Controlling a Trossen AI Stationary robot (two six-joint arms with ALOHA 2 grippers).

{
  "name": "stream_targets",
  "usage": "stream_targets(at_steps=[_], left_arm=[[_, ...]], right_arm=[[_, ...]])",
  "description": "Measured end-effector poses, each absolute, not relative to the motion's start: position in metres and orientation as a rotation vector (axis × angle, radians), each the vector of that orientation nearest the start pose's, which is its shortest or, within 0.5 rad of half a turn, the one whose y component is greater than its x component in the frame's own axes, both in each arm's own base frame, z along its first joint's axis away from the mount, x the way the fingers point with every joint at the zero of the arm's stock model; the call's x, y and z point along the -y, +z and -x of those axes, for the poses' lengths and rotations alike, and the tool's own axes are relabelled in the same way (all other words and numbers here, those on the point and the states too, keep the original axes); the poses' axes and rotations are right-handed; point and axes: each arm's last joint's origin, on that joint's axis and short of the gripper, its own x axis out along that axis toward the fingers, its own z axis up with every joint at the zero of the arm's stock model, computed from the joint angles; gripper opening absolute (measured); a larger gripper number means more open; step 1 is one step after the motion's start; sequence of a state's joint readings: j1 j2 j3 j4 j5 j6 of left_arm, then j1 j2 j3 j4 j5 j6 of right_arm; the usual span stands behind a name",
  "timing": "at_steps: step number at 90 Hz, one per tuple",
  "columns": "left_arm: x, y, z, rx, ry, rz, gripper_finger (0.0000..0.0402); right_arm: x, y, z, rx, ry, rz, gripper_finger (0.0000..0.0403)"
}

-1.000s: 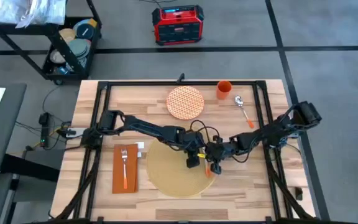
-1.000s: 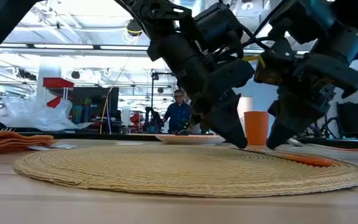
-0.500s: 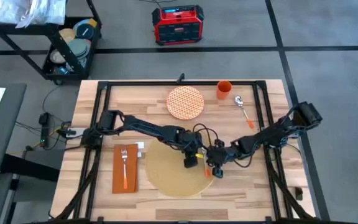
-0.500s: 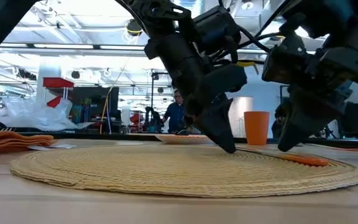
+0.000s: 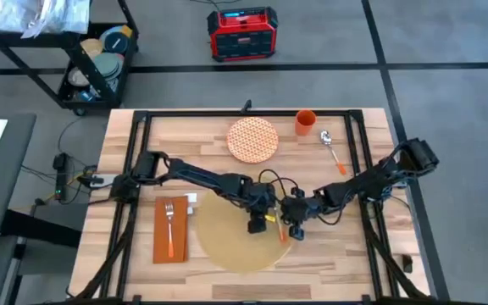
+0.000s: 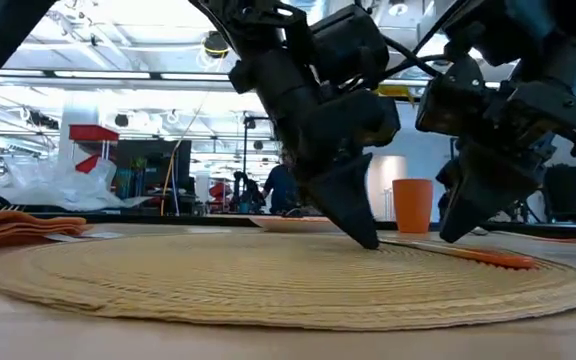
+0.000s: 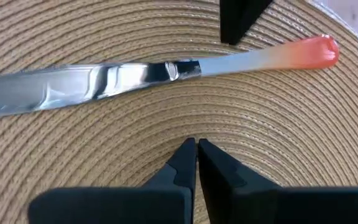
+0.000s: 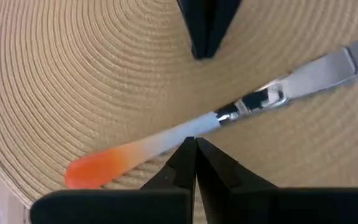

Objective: Set table place
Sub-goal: Put the orange table knife on top of the brown placemat, then adjust the brown placemat

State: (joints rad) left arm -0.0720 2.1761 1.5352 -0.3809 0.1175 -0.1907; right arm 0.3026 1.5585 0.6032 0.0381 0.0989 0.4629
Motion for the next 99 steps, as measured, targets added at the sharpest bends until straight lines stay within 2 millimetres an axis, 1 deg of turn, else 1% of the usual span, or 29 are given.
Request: stream_targets(at_steps=[13, 39, 46, 54, 59, 65, 71, 80, 90, 99], left_arm=[[0.031, 0.139, -0.452, -1.032, -0.057, 0.176, 0.0000], [0.012, 0.139, -0.452, -1.034, -0.012, 0.195, 0.0000], [0.007, 0.148, -0.446, -1.063, 0.002, 0.196, 0.0000], [-0.001, 0.164, -0.439, -1.073, 0.007, 0.177, 0.0000], [-0.004, 0.177, -0.431, -1.102, 0.014, 0.176, 0.0000], [-0.006, 0.186, -0.421, -1.151, 0.021, 0.180, 0.0000], [-0.006, 0.192, -0.412, -1.214, 0.024, 0.183, 0.0000], [0.004, 0.191, -0.409, -1.239, -0.015, 0.138, 0.0000], [0.023, 0.178, -0.410, -1.191, -0.074, 0.106, 0.0000], [0.034, 0.167, -0.403, -1.219, -0.107, 0.098, 0.0000]], right_arm=[[-0.074, 0.123, -0.252, -0.950, -0.034, -0.249, 0.0000], [-0.067, 0.121, -0.251, -0.987, -0.059, -0.263, 0.0000], [-0.065, 0.120, -0.250, -1.006, -0.082, -0.292, 0.0000], [-0.065, 0.120, -0.250, -1.012, -0.088, -0.298, 0.0000], [-0.065, 0.120, -0.250, -1.014, -0.088, -0.298, 0.0000], [-0.065, 0.120, -0.249, -1.016, -0.089, -0.297, 0.0000], [-0.065, 0.120, -0.249, -1.017, -0.089, -0.296, 0.0000], [-0.065, 0.120, -0.249, -1.019, -0.085, -0.286, 0.0000], [-0.064, 0.120, -0.249, -1.020, -0.084, -0.285, 0.0000], [-0.064, 0.120, -0.249, -1.021, -0.086, -0.288, 0.0000]])
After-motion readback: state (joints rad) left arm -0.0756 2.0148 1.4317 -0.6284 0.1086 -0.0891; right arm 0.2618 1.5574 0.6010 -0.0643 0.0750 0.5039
